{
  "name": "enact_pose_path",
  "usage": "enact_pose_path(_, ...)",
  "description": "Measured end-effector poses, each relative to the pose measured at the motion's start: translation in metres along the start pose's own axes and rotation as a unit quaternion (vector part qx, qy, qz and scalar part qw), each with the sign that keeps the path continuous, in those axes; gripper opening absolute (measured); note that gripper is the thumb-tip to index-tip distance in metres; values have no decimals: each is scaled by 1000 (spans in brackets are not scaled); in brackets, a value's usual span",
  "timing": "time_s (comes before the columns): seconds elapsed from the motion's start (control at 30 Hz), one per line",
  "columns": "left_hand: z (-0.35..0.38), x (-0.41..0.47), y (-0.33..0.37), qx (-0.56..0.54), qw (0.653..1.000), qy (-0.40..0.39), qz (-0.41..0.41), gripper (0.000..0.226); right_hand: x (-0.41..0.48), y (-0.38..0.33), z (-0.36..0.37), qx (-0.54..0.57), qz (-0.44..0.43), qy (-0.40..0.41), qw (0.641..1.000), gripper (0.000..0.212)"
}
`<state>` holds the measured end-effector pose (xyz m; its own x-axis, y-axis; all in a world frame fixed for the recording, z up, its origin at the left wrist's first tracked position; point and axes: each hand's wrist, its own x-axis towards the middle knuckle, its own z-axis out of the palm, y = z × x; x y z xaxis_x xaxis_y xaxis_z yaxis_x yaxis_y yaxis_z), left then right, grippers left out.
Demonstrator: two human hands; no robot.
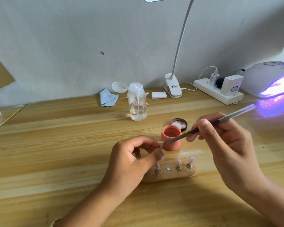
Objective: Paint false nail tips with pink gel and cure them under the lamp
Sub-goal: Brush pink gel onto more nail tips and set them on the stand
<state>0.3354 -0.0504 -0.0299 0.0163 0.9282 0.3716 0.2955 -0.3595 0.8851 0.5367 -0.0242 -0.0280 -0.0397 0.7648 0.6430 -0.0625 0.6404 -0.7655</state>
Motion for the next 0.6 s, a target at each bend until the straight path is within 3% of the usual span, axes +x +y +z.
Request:
enact_pose_path(0.2,-1,0,-1,-2,1000,-6,1,9,3,0,-5,-8,-5,45,999,19)
enact_pose_path(0.43,-1,-1,-3,-9,1000,-7,-5,10,0,-1,1,-17,-13,-5,1000,20)
enact_pose_path(0.6,-1,0,-2,-2,1000,-5,8,13,4,0,-5,1,9,41,999,18)
